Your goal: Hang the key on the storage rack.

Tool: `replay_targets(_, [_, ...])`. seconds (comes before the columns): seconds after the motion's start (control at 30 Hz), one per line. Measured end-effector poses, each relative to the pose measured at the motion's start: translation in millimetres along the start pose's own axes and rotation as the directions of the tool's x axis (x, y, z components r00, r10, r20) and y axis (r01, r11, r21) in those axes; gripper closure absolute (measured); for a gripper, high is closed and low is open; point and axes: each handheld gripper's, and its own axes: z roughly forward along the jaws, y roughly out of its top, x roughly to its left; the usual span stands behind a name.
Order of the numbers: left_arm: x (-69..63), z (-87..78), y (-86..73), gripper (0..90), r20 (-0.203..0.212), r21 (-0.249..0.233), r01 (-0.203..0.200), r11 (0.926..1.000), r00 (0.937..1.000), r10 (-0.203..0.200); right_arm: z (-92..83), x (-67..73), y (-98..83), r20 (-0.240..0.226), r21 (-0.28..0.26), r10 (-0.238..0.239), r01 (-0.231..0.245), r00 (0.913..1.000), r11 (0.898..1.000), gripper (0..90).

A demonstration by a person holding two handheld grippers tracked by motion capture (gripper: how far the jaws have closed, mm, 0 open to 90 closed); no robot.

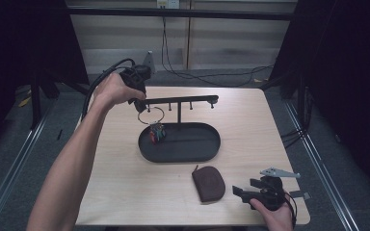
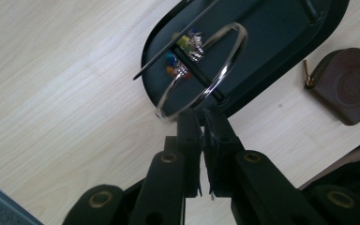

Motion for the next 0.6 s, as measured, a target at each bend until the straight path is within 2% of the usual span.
replay_targets(0.1, [2.2,-2.6,-4.2,81.0,-0.001,-0.026,0.011,0.9996,0.9999,-0.011,0.1,0.0,0.0,0.001,-0.001,-0.003,0.003,1.0000,1.000,16.1])
replay_targets(0.13, [3.4,-4.9,-7.7,76.4,-0.005,-0.044,0.005,0.9990,1.0000,-0.005,0.2,0.0,0.1,0.001,-0.001,-0.003,0.003,1.0000,1.000,16.1])
replay_targets(0.2, [3.8,-5.6,-9.4,75.0,0.001,-0.050,0.007,0.9987,1.0000,-0.007,0.4,0.0,0.2,0.000,-0.001,-0.004,0.004,1.0000,1.000,16.1])
replay_targets(0.23, [4.3,-6.8,-11.0,75.0,0.008,-0.056,0.000,0.9984,1.0000,0.000,0.6,0.1,0.4,0.002,0.001,-0.002,0.001,1.0000,1.000,16.1])
replay_targets(0.27, [5.4,-8.6,-14.2,73.2,0.037,-0.073,0.010,0.9973,0.9993,-0.008,1.1,0.1,0.7,0.003,0.005,0.002,-0.002,1.0000,1.000,16.1])
replay_targets(0.3, [6.0,-9.6,-15.7,72.9,0.044,-0.079,0.013,0.9968,0.9990,-0.010,1.2,0.1,0.9,0.003,0.005,0.003,-0.003,1.0000,1.000,16.1])
replay_targets(0.43, [7.7,-10.0,-20.8,71.7,0.066,-0.087,0.019,0.9960,0.9977,-0.013,1.7,-0.3,1.1,0.002,0.006,0.005,-0.005,1.0000,1.000,16.1])
replay_targets(0.57, [7.8,-8.0,-28.7,62.5,0.082,-0.115,0.008,0.9934,0.9966,0.002,1.4,0.1,0.9,0.005,0.006,0.004,-0.004,1.0000,1.000,16.1])
replay_targets(0.6, [7.5,-7.3,-30.8,62.5,0.083,-0.125,0.009,0.9921,0.9965,0.001,1.2,0.0,0.8,0.006,0.006,0.001,-0.001,1.0000,1.000,16.1])
